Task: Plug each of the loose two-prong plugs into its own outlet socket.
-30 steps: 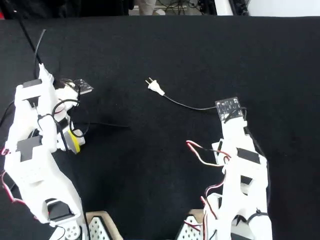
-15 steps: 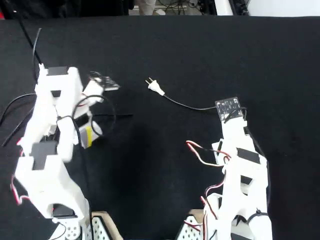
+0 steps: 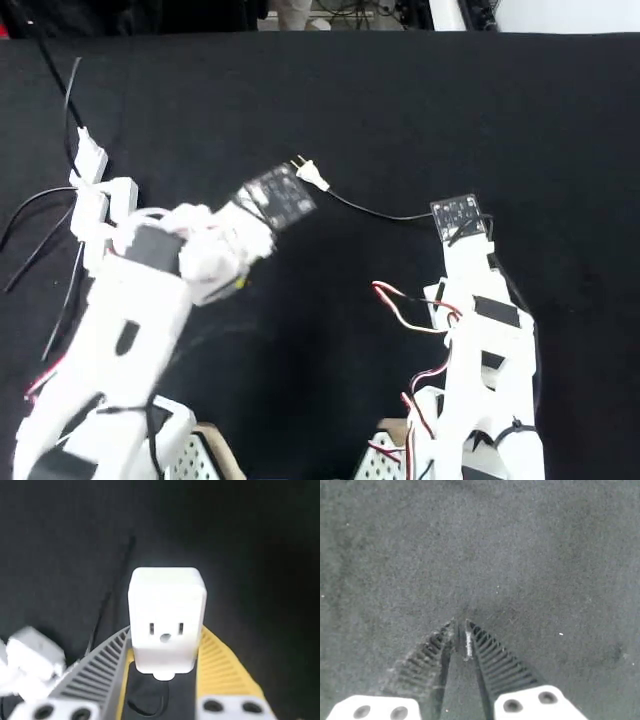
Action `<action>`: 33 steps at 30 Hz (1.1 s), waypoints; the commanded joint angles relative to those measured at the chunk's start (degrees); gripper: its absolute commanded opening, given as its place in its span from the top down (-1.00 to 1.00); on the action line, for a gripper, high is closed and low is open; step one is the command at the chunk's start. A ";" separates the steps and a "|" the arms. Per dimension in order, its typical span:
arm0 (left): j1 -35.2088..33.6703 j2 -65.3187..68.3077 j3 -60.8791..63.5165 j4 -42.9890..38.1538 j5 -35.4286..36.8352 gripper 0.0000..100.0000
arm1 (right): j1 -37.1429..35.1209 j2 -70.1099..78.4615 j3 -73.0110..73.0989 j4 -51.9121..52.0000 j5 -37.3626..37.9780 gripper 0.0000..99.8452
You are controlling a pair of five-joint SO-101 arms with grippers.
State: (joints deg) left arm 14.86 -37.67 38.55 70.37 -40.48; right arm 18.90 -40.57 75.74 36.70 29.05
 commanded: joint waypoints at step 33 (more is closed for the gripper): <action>14.73 -4.40 27.82 -31.47 1.32 0.22 | 5.89 -0.13 -1.36 -1.32 -1.32 0.97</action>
State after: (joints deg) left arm 27.25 -40.75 68.97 36.09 -39.60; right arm 24.00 -40.57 75.74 36.70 28.35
